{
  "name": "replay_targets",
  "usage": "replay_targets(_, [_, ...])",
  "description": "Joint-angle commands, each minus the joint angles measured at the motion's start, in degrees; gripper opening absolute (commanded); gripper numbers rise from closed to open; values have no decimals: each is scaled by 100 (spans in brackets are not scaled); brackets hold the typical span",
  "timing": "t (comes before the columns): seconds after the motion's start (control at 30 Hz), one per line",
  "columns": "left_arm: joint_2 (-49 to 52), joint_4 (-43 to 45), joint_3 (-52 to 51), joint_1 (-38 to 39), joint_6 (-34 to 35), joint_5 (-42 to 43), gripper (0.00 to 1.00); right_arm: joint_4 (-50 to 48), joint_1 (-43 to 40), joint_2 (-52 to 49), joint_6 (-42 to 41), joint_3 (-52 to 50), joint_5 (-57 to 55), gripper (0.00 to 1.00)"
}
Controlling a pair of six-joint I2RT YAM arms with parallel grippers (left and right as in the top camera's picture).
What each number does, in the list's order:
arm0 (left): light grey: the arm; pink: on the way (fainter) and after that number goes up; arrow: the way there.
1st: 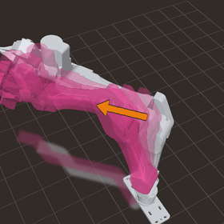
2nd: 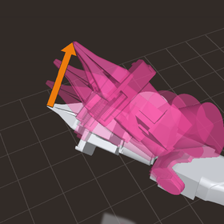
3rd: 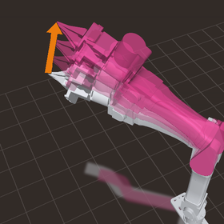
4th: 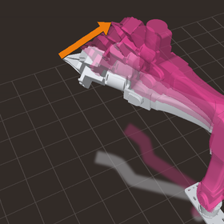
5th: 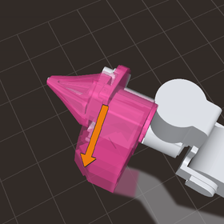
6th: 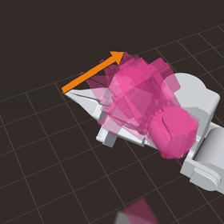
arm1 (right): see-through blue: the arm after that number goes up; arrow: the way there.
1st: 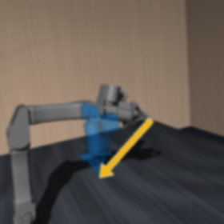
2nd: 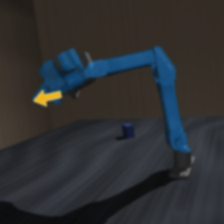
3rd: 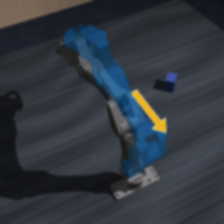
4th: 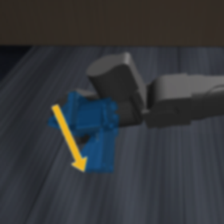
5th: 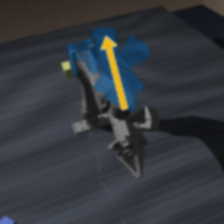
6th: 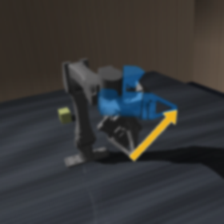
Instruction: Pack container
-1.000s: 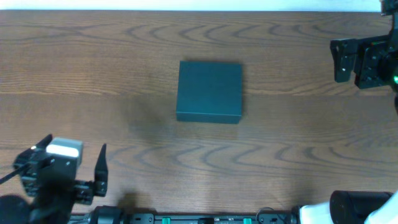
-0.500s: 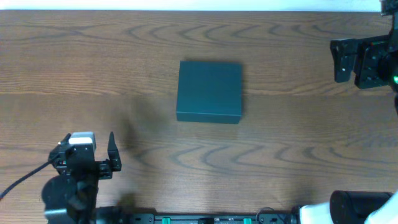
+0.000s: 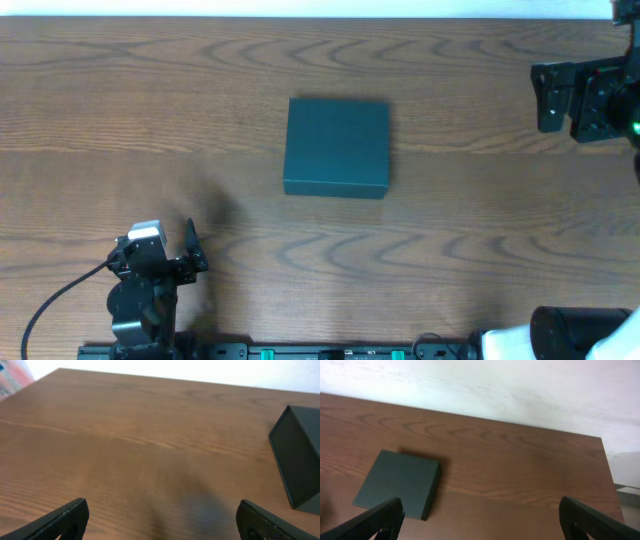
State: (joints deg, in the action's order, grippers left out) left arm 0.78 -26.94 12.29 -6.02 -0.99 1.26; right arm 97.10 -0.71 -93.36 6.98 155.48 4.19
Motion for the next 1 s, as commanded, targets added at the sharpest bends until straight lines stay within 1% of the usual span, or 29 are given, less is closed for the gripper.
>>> replay_targets(0.0, [-55, 31, -234, -39, 146, -61, 95, 15, 31, 0, 81, 9, -33, 99])
replay_targets(0.1, [-50, 66, -485, -37, 142, -52, 95, 13, 31, 0, 81, 9, -33, 99])
replay_targets(0.97, [-46, 63, -479, -35, 79, -59, 95, 13, 31, 0, 90, 9, -76, 99])
